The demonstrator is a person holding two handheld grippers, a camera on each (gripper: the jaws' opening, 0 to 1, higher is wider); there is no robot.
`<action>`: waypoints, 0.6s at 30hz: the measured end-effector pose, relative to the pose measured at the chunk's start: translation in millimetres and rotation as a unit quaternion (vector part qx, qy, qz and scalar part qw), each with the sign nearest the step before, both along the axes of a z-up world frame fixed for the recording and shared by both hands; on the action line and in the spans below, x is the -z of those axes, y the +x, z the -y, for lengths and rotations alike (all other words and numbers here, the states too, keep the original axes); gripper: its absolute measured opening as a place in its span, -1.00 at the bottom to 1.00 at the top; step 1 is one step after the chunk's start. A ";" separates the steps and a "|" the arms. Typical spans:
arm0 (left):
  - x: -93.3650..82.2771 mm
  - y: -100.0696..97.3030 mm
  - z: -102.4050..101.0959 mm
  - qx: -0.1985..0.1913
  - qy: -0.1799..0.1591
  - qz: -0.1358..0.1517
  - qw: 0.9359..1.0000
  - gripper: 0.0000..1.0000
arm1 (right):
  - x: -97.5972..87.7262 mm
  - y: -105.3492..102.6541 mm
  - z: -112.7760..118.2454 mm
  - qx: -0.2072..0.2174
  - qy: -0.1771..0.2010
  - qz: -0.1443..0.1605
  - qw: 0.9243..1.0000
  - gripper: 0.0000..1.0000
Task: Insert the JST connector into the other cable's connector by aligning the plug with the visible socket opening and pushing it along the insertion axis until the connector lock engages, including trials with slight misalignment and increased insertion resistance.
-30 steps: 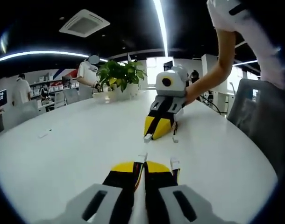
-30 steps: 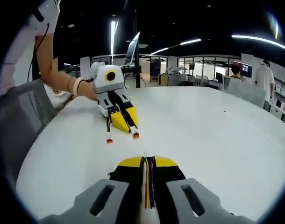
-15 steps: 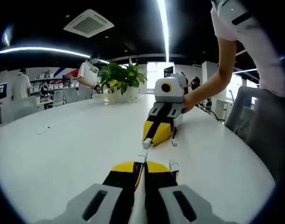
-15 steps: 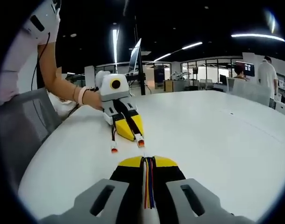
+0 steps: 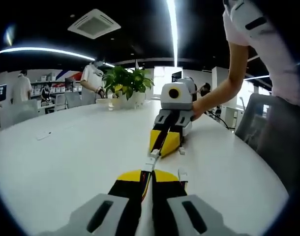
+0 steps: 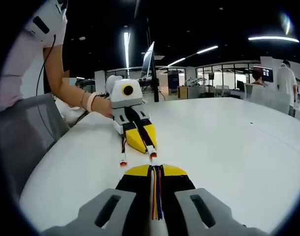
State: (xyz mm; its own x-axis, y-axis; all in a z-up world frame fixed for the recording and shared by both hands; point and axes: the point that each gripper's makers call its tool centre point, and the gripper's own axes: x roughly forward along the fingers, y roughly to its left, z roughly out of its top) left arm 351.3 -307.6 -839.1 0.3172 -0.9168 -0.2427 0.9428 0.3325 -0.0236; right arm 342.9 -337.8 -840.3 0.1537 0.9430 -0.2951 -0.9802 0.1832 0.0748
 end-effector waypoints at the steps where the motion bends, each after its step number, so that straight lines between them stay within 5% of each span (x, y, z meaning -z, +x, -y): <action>1: 0.0 0.0 0.0 0.000 0.000 0.000 1.000 -1.00 | -0.4 0.1 -0.6 0.000 0.001 -0.001 1.000 -0.92; 18: -0.4 0.1 -0.4 -0.007 -0.003 -0.008 1.000 -0.99 | 1.3 1.0 -10.6 -0.010 -0.005 0.008 1.000 -0.92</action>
State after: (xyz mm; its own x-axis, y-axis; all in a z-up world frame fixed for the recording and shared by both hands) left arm 351.4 -307.3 -838.8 0.3258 -0.9139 -0.2423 0.9377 0.3450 -0.0404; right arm 343.9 -327.3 -841.6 0.1397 0.9427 -0.3029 -0.9848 0.1641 0.0566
